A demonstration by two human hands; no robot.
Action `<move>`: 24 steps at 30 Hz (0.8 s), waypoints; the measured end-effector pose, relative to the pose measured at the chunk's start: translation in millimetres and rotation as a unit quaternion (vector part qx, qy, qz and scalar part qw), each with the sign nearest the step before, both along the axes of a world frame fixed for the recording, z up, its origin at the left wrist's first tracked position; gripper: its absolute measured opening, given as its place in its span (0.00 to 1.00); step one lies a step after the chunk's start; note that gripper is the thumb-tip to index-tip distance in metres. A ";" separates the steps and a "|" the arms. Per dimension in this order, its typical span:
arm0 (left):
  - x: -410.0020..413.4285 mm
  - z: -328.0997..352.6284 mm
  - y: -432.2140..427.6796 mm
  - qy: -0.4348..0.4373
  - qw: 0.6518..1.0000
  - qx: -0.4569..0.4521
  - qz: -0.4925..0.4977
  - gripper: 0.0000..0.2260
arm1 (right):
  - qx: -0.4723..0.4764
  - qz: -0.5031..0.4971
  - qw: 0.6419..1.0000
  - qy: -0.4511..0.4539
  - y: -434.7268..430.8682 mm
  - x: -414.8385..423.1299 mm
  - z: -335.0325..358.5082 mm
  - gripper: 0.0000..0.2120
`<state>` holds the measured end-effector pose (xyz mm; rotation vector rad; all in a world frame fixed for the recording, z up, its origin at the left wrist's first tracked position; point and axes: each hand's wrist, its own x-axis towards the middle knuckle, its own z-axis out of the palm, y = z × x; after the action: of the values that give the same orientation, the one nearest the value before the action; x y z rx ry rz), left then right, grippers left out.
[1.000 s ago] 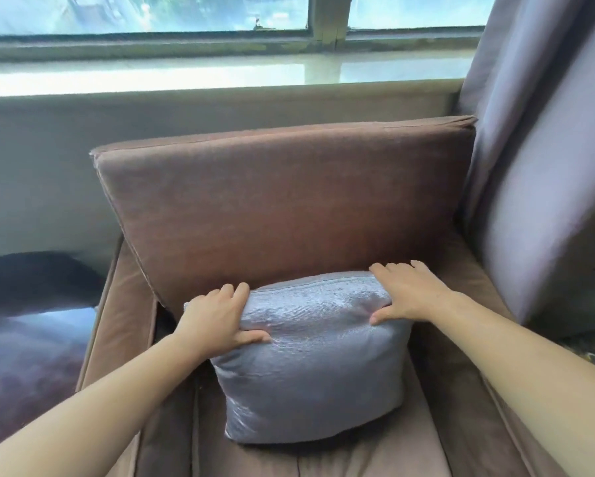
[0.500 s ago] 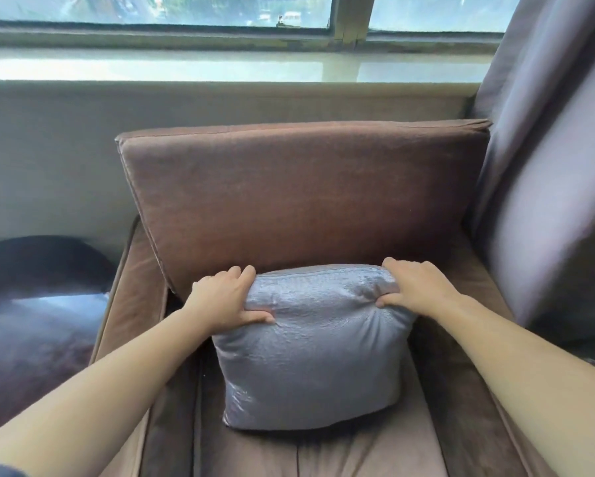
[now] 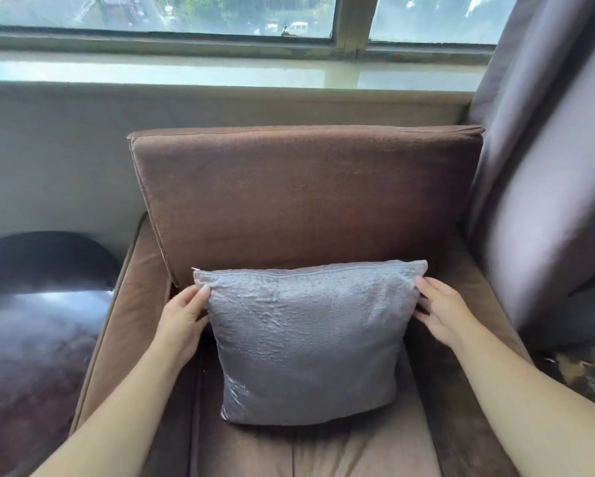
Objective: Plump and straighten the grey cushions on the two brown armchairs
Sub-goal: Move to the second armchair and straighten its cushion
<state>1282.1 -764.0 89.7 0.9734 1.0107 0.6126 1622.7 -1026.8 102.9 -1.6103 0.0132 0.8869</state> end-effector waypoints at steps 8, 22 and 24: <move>6.6 7.5 -5.5 -0.022 0.996 0.031 0.086 0.11 | 0.074 -0.054 0.995 -0.050 3.7 -3.0 12.2 0.09; 4.0 -1.5 -3.3 -0.058 0.990 0.051 0.122 0.10 | 0.095 -0.166 0.980 -0.049 -10.4 -12.0 0.7 0.21; 4.4 -3.5 -2.8 -0.043 0.991 0.047 0.117 0.09 | 0.068 -0.176 0.981 -0.052 -5.3 -15.2 1.8 0.20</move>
<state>1286.5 -766.8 86.2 0.9090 1.0335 0.8972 1607.6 -1032.2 104.7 -1.4659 0.1552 0.5184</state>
